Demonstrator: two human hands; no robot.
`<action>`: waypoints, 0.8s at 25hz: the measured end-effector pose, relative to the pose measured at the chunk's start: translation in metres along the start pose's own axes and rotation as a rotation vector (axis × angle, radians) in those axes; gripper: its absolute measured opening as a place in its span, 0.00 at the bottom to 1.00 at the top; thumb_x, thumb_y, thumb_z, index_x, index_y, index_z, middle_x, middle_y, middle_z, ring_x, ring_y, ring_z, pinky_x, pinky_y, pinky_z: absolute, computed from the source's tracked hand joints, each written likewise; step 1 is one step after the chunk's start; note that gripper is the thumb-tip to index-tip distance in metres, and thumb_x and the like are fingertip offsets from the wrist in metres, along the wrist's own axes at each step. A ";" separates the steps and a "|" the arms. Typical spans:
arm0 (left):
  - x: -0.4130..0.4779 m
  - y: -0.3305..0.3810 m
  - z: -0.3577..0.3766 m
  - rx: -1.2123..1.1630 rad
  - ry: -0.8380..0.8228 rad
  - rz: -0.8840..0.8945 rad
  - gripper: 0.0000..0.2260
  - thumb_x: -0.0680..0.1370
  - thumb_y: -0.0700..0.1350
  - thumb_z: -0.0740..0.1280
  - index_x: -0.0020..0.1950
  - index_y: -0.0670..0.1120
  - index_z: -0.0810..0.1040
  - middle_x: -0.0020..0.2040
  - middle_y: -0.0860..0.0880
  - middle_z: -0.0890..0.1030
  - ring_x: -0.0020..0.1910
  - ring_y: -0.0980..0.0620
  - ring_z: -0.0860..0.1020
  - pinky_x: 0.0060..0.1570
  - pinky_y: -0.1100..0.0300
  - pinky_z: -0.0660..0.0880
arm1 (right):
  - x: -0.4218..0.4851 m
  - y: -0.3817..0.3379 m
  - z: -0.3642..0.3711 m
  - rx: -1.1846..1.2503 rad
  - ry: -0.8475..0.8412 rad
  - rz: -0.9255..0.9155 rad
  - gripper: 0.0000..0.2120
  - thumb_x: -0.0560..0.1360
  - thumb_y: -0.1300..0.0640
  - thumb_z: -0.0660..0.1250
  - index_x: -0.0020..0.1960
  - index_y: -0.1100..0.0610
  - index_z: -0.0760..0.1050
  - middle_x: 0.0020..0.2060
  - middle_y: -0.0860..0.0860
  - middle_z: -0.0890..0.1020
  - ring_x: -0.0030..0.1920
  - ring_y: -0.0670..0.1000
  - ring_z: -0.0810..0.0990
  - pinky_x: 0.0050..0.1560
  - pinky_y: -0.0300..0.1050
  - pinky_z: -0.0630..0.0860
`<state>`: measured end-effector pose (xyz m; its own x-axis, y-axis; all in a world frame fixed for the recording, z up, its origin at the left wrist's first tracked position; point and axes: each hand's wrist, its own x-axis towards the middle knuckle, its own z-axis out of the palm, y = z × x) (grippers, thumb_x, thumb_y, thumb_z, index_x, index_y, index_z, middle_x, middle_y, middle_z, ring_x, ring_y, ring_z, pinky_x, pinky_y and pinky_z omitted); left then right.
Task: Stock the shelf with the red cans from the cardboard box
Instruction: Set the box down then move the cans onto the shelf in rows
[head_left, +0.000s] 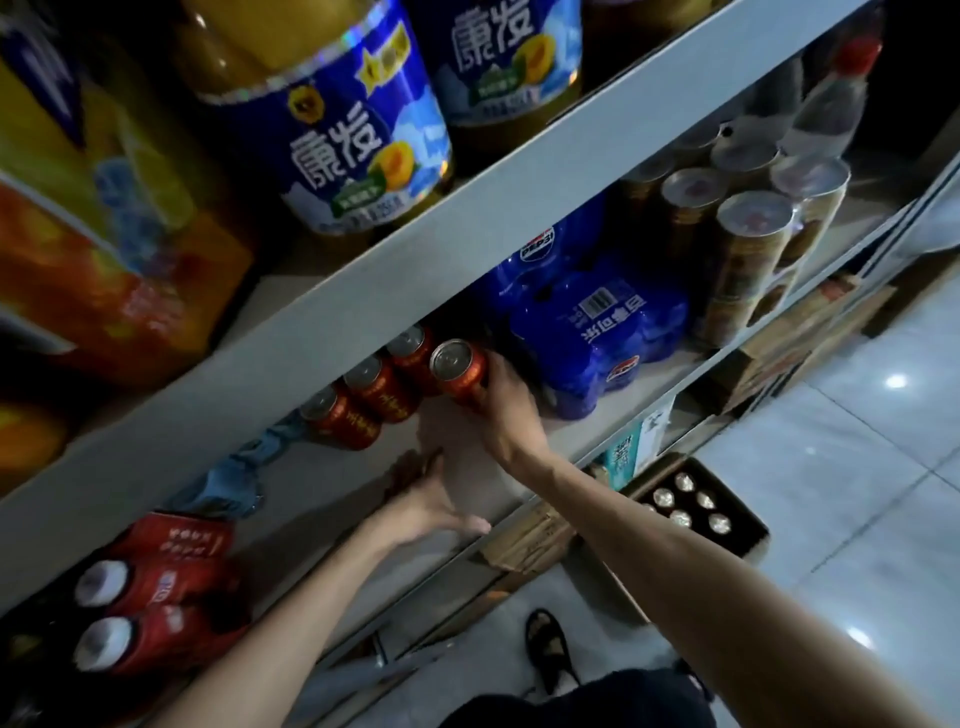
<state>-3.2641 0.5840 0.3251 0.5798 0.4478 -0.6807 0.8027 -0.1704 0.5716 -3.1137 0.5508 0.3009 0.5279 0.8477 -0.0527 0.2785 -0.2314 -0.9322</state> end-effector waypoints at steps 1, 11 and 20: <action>0.002 0.000 0.000 0.099 0.001 -0.006 0.59 0.62 0.52 0.81 0.80 0.45 0.45 0.78 0.49 0.56 0.71 0.62 0.53 0.64 0.72 0.53 | 0.004 0.000 0.008 0.027 0.002 -0.022 0.32 0.73 0.47 0.67 0.74 0.51 0.61 0.71 0.52 0.70 0.68 0.49 0.70 0.69 0.47 0.65; 0.025 -0.010 -0.004 0.678 0.053 -0.203 0.63 0.62 0.68 0.73 0.79 0.48 0.33 0.79 0.35 0.40 0.77 0.31 0.40 0.75 0.37 0.46 | 0.024 0.003 0.035 0.169 0.101 0.169 0.24 0.77 0.42 0.58 0.69 0.50 0.61 0.66 0.54 0.74 0.62 0.52 0.75 0.62 0.49 0.72; 0.028 -0.011 -0.004 0.582 -0.007 -0.211 0.58 0.64 0.66 0.74 0.80 0.42 0.46 0.78 0.35 0.55 0.77 0.38 0.56 0.75 0.44 0.58 | 0.001 0.008 0.044 0.167 0.227 0.147 0.31 0.75 0.57 0.68 0.72 0.58 0.57 0.64 0.63 0.70 0.61 0.61 0.73 0.56 0.49 0.71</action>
<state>-3.2572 0.6015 0.3013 0.3996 0.5186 -0.7559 0.8438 -0.5304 0.0821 -3.1466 0.5705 0.2770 0.7235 0.6785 -0.1272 0.0600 -0.2455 -0.9675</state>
